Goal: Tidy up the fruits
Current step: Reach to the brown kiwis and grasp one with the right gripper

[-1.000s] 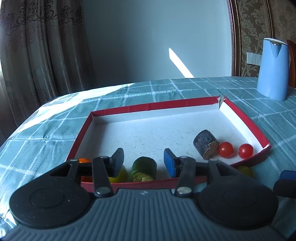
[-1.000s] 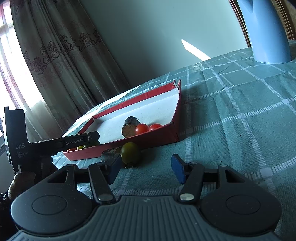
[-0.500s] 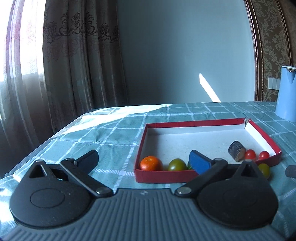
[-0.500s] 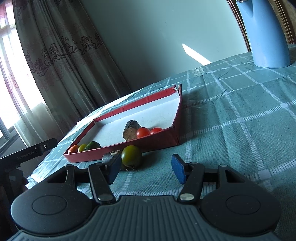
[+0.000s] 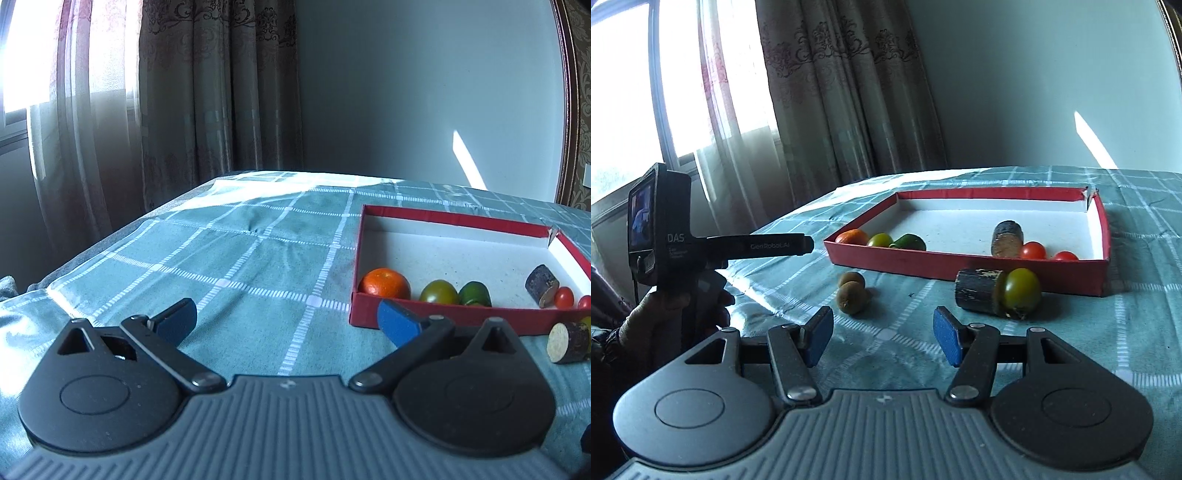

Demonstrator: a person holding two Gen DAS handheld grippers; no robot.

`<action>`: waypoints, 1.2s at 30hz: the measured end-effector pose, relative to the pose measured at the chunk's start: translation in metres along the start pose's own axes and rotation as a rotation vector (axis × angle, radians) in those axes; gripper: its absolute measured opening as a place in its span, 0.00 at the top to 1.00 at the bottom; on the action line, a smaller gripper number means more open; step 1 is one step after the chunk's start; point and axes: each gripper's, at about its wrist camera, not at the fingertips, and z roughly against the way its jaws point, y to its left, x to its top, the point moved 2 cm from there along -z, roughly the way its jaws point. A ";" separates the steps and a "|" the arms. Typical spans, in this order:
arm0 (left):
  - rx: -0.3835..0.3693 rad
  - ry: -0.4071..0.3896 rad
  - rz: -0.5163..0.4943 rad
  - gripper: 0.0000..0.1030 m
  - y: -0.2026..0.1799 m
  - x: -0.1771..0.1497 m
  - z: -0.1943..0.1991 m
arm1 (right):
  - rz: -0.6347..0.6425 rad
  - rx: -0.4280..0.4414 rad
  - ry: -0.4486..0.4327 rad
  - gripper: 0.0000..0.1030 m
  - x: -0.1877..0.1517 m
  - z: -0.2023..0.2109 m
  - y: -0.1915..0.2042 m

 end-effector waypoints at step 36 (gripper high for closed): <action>-0.071 0.019 0.072 0.00 0.008 -0.001 -0.001 | 0.175 -0.048 0.125 0.43 0.021 -0.080 0.038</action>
